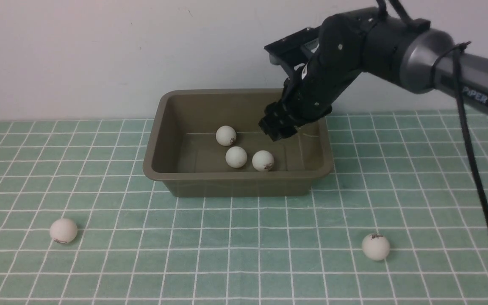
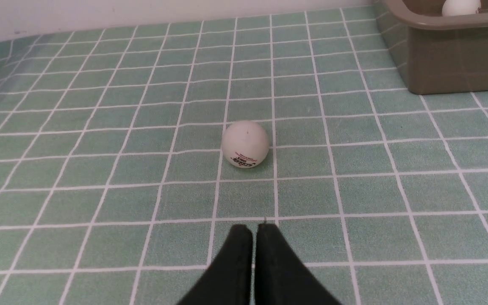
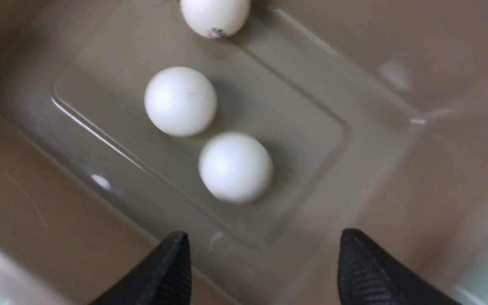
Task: Put the table tennis balls in the box on the green coffee tablecloth.
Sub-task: 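Reach for and grasp a ping pong ball on the table, then release the ping pong ball into the bin and lift the gripper away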
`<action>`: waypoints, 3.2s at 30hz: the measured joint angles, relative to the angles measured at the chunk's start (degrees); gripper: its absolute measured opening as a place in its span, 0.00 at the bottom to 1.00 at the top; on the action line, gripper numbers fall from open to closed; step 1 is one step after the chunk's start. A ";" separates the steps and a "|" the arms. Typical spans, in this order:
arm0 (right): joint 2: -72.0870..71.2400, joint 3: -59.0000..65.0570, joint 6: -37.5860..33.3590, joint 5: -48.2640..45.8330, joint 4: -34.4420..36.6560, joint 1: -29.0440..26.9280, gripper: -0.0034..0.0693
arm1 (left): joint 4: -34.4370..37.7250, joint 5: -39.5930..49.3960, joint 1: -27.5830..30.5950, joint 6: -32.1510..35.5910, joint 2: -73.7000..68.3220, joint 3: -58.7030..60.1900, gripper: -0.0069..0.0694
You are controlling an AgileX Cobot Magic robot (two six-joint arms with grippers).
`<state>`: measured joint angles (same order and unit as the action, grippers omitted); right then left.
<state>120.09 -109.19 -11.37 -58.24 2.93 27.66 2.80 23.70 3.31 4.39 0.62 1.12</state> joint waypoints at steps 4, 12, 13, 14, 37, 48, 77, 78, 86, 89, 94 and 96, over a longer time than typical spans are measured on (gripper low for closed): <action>-3.16 -0.07 0.67 -4.47 -3.99 0.00 0.63 | 0.00 0.00 0.00 0.00 0.00 0.00 0.09; -10.07 2.05 2.78 -12.78 -11.03 -0.17 0.57 | 0.00 0.00 0.00 0.00 0.00 0.00 0.09; -11.37 3.29 2.78 -12.78 -10.24 -0.17 0.55 | 0.00 0.00 0.00 0.00 0.00 0.00 0.09; -12.81 4.87 2.78 -12.78 -9.76 -0.17 0.54 | 0.00 0.00 0.00 0.00 0.00 0.00 0.09; -31.77 54.21 5.17 12.05 -8.24 -0.80 0.63 | 0.00 0.00 0.00 0.00 0.00 0.00 0.09; -26.26 54.21 8.43 15.46 -8.57 -0.80 0.78 | 0.00 0.00 0.00 0.00 0.00 0.00 0.09; -25.60 48.03 16.26 12.74 -18.37 -0.86 0.54 | 0.00 0.00 0.00 0.00 0.00 0.00 0.09; -26.59 45.89 16.30 12.40 -18.32 -0.86 0.54 | 0.00 0.00 0.00 0.00 0.00 0.00 0.09; -23.38 26.52 13.84 13.64 -14.51 -0.86 0.54 | 0.00 0.00 0.00 0.00 0.00 0.00 0.09; -18.81 20.79 11.69 11.75 -12.56 -0.86 0.54 | 0.00 0.00 0.00 0.00 0.00 0.00 0.09; -8.56 11.40 8.34 7.57 -9.21 -0.86 0.54 | 0.00 0.00 0.00 0.00 0.00 0.00 0.09; -4.48 8.02 6.99 6.92 -8.81 -0.86 0.54 | 0.00 0.00 0.00 0.00 0.00 0.00 0.09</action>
<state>115.60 -101.18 -4.38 -51.32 -5.88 26.79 2.80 23.70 3.31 4.39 0.62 1.12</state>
